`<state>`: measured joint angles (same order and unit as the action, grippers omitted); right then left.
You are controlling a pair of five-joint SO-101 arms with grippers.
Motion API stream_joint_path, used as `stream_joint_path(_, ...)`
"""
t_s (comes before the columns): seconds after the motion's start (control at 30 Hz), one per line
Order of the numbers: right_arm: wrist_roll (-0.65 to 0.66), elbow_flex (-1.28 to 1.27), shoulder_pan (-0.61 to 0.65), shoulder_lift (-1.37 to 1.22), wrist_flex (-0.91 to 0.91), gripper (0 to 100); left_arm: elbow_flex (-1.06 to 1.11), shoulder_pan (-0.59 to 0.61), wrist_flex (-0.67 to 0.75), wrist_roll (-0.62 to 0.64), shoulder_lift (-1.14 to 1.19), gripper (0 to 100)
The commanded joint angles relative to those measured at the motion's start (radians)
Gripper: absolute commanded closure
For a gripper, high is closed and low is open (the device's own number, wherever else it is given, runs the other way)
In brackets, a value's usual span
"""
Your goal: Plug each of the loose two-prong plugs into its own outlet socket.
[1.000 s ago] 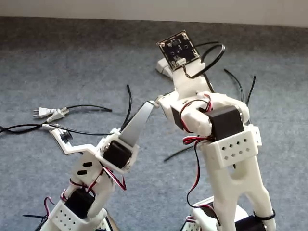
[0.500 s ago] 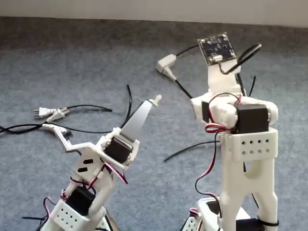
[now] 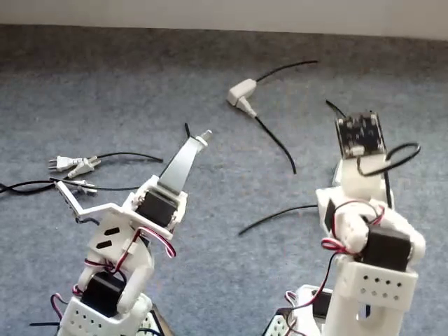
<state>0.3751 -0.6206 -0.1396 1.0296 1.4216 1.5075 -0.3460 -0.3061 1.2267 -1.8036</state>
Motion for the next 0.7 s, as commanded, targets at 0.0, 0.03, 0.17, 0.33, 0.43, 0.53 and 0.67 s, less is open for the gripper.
stream_joint_path(0.0,0.028,-0.314,-0.076,0.122,-0.150,99.1,-0.050,0.039,-0.002,-0.002,0.001,99)
stream_joint_path(0.03,0.028,-0.380,-0.082,0.128,-0.188,99.1,-0.050,0.045,0.000,-0.015,0.001,99)
stream_joint_path(0.17,0.020,-0.584,-0.082,0.116,-0.348,99.1,-0.053,0.038,0.002,-0.118,0.001,99)
stream_joint_path(0.33,-0.068,-0.723,-0.079,0.082,-0.512,99.1,-0.163,0.038,0.002,-0.173,0.096,99)
stream_joint_path(0.43,-0.094,-0.776,-0.047,0.048,-0.581,99.1,-0.303,0.039,0.002,-0.195,0.292,99)
stream_joint_path(0.53,-0.098,-0.835,-0.018,0.015,-0.651,99.1,-0.470,0.042,0.002,-0.199,0.541,99)
stream_joint_path(0.67,-0.094,-0.908,-0.019,-0.001,-0.765,99.1,-0.631,0.045,-0.003,-0.199,0.808,99)
